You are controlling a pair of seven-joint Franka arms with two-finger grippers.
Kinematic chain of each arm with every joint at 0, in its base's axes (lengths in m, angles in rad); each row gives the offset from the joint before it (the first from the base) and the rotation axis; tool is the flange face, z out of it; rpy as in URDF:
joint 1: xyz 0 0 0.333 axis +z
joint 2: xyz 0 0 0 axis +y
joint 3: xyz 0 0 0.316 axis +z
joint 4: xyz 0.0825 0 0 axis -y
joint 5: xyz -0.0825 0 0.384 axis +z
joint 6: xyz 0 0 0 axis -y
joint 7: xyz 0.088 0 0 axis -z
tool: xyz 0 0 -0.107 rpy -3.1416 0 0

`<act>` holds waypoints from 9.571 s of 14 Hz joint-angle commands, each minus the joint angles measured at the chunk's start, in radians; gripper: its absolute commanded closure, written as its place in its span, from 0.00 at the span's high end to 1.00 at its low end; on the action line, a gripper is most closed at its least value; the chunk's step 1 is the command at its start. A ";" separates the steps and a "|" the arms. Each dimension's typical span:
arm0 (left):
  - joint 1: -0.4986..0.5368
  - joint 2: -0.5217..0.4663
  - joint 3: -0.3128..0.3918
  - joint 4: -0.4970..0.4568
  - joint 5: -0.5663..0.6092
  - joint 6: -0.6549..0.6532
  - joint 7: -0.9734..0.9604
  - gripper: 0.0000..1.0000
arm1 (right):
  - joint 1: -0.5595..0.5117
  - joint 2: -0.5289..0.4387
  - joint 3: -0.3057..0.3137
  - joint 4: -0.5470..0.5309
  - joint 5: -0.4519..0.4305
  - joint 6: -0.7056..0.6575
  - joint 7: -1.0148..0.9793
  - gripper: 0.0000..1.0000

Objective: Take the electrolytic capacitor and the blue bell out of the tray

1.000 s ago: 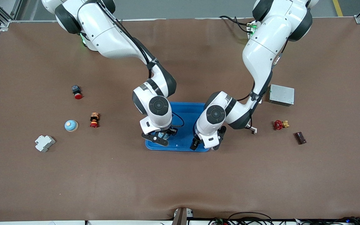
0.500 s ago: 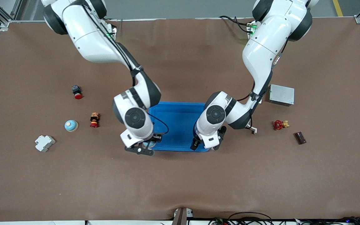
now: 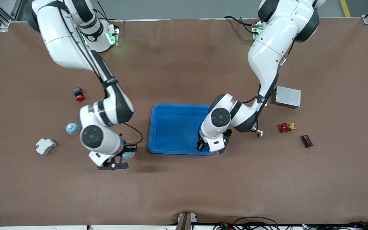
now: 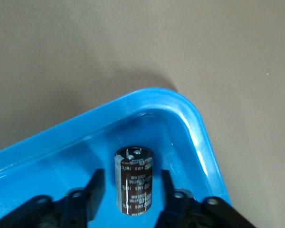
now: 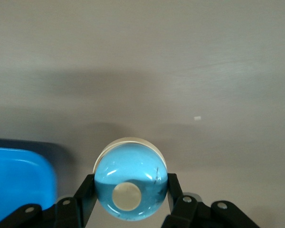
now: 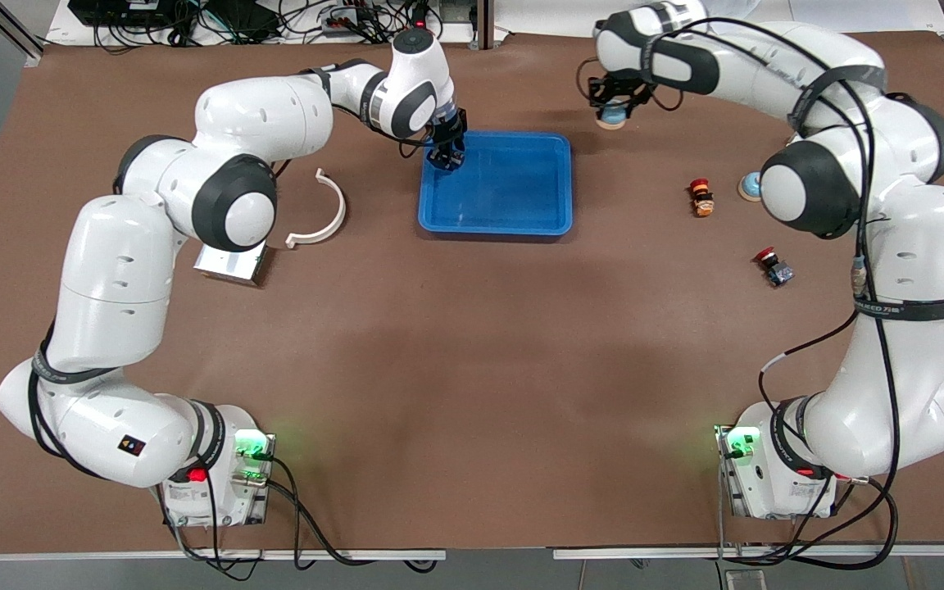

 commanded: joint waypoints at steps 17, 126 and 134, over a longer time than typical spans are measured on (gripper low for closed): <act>0.130 -0.419 0.002 -0.178 -0.006 -0.346 0.275 0.00 | -0.383 -0.244 0.023 -0.482 0.007 0.237 -0.787 0.00; 0.600 -0.872 0.039 -0.081 -0.146 -0.808 1.660 1.00 | -0.394 -0.558 0.025 -0.334 -0.002 -0.276 -0.359 1.00; 0.438 -0.874 0.238 -0.081 -0.146 -0.808 1.681 1.00 | -0.402 -0.711 0.017 -0.318 -0.038 -0.348 -0.347 1.00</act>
